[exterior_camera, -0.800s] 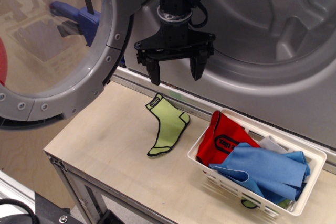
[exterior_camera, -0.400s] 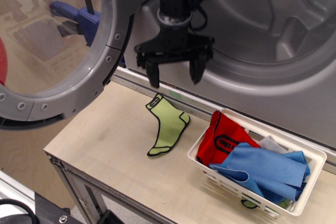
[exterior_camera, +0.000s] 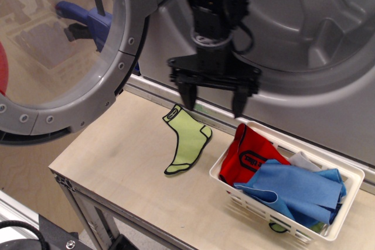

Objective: Put clothes in laundry machine

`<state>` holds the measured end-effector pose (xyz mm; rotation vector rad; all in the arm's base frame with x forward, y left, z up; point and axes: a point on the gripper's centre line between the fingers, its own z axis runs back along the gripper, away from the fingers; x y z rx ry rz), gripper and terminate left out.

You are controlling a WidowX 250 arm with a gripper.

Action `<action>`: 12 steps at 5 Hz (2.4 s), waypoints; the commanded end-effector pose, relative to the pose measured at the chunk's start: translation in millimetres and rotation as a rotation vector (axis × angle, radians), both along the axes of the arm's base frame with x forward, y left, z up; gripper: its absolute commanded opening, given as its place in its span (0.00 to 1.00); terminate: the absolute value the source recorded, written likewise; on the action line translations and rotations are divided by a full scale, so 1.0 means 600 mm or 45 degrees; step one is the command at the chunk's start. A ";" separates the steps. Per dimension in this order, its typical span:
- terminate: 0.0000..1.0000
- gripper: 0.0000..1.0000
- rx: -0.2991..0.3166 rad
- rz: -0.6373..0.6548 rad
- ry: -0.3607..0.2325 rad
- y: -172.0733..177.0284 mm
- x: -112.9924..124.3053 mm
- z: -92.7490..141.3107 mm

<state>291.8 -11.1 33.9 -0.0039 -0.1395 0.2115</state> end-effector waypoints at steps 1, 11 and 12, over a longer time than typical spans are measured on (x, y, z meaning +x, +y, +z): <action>0.00 1.00 0.020 -0.603 -0.004 -0.039 -0.016 0.009; 0.00 1.00 0.064 -1.153 -0.066 -0.172 -0.036 -0.141; 0.00 1.00 0.085 -1.075 -0.070 -0.167 -0.024 -0.151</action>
